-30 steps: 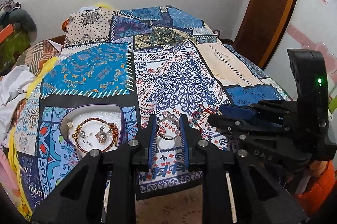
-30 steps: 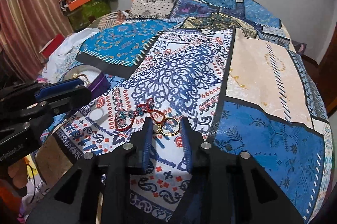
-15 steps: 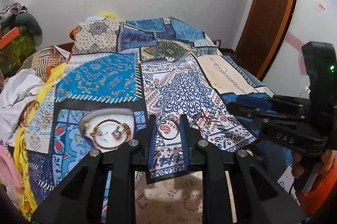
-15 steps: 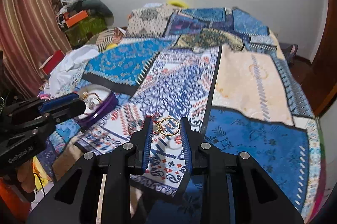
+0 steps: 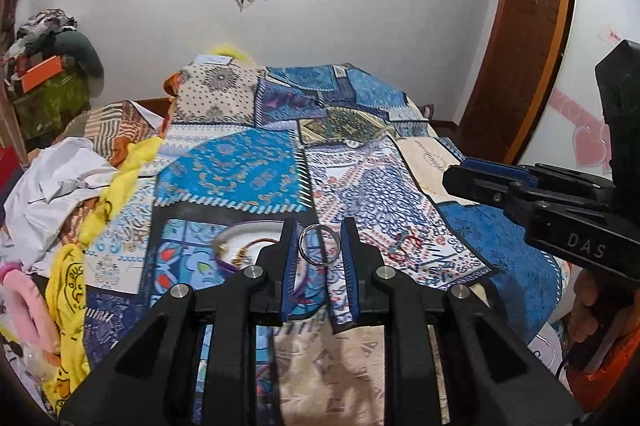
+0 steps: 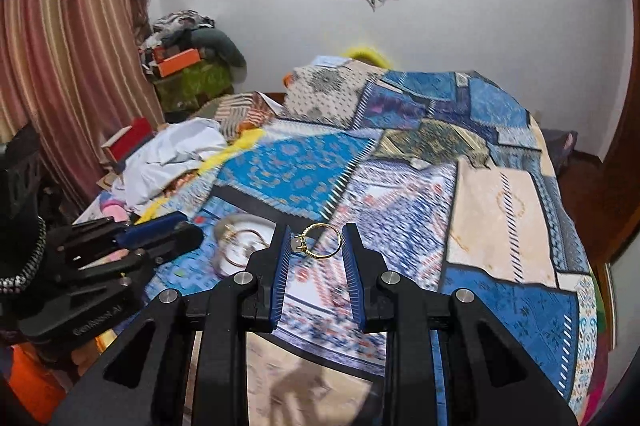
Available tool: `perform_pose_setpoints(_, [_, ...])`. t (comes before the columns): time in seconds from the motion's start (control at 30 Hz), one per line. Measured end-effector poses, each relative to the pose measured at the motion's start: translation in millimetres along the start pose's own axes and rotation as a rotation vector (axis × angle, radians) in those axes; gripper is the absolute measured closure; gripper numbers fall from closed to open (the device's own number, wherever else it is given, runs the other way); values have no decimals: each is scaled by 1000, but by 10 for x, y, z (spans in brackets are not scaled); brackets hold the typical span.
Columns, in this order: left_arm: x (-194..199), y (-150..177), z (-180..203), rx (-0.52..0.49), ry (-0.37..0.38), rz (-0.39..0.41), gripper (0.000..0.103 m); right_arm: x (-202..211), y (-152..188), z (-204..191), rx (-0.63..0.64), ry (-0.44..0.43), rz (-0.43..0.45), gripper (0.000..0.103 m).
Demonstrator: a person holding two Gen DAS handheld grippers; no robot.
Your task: Organize jewelry
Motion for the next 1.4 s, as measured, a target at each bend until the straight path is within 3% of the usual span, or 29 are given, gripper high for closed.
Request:
perform_pose_setpoints(0.53, [-148, 76, -596, 64, -48, -20, 83, -487, -190, -458, 39, -60, -8, 79])
perform_pose_setpoints(0.93, [-665, 170, -703, 70, -34, -99, 83, -1088, -13, -285, -18, -85, -150, 79])
perform_pose_setpoints(1.4, [-1089, 124, -791, 57, 23, -173, 83, -1531, 157, -292, 20, -93, -274, 79])
Point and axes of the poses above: each gripper's, at about its wrist camera, not at the fingertips, and x roughly against the way its jaws point, z to its right, y to its underside, the point moved 3 cm from there along -x, roughly the way its jaws point, and after that the axes turned 10 degrees about -y, right-handed, at the moved point
